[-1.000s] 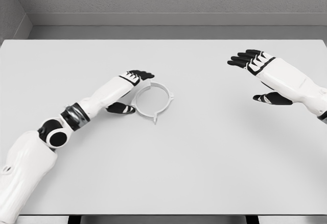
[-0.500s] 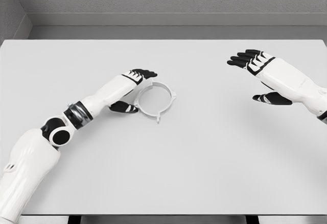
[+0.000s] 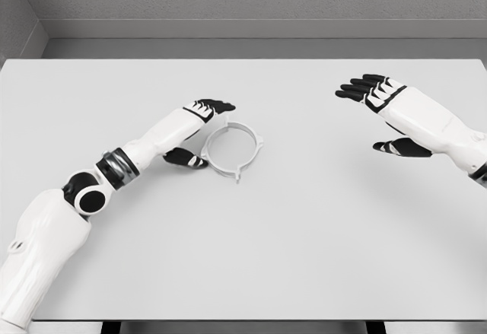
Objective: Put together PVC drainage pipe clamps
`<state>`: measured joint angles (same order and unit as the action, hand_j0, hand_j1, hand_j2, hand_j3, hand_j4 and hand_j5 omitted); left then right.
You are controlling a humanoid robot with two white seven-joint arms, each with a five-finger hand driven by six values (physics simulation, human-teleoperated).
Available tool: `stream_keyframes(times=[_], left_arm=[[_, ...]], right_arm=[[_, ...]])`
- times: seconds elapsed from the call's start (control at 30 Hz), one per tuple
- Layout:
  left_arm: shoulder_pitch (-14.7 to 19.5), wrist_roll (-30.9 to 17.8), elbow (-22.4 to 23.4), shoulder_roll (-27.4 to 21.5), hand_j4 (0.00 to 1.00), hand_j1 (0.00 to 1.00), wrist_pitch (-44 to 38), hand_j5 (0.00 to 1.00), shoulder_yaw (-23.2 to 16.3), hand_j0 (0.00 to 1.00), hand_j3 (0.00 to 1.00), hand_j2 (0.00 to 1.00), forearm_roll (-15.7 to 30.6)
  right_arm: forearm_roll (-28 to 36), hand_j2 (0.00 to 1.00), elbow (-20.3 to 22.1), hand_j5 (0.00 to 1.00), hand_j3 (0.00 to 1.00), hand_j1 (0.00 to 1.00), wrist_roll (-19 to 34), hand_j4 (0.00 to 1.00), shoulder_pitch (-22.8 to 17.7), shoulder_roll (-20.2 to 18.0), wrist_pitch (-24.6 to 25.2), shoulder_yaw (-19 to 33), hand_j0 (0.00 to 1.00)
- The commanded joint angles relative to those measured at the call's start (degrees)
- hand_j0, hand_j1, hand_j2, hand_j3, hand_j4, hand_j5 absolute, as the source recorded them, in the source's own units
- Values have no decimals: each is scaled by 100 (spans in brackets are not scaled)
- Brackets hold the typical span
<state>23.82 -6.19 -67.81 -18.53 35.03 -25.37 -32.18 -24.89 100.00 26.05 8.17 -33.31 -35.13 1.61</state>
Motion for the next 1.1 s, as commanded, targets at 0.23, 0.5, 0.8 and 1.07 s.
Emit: stream_keyframes(times=[0.23,0.5,0.8,1.07], left_arm=[[-141,3,-259,-54,100,100,-3,100,6,100,100,100,116],[-325,12,-637,-265,100,100,-3,100,-3,100,100,100,125],[-606,12,-1112,-344,100,100,-3,100,-135,100,100,100,81],[-501,12,-1059,-221,100,100,-3,100,-231,100,100,100,54]], right_arm=[[37,100,-7,100,100,100,-3,100,0,-1,13,6,100],[46,100,2,100,100,100,-3,100,0,8,13,-20,100],[37,100,-7,100,100,100,32,100,-18,377,13,-170,100],[46,100,11,100,100,100,6,100,-18,377,13,-161,100]])
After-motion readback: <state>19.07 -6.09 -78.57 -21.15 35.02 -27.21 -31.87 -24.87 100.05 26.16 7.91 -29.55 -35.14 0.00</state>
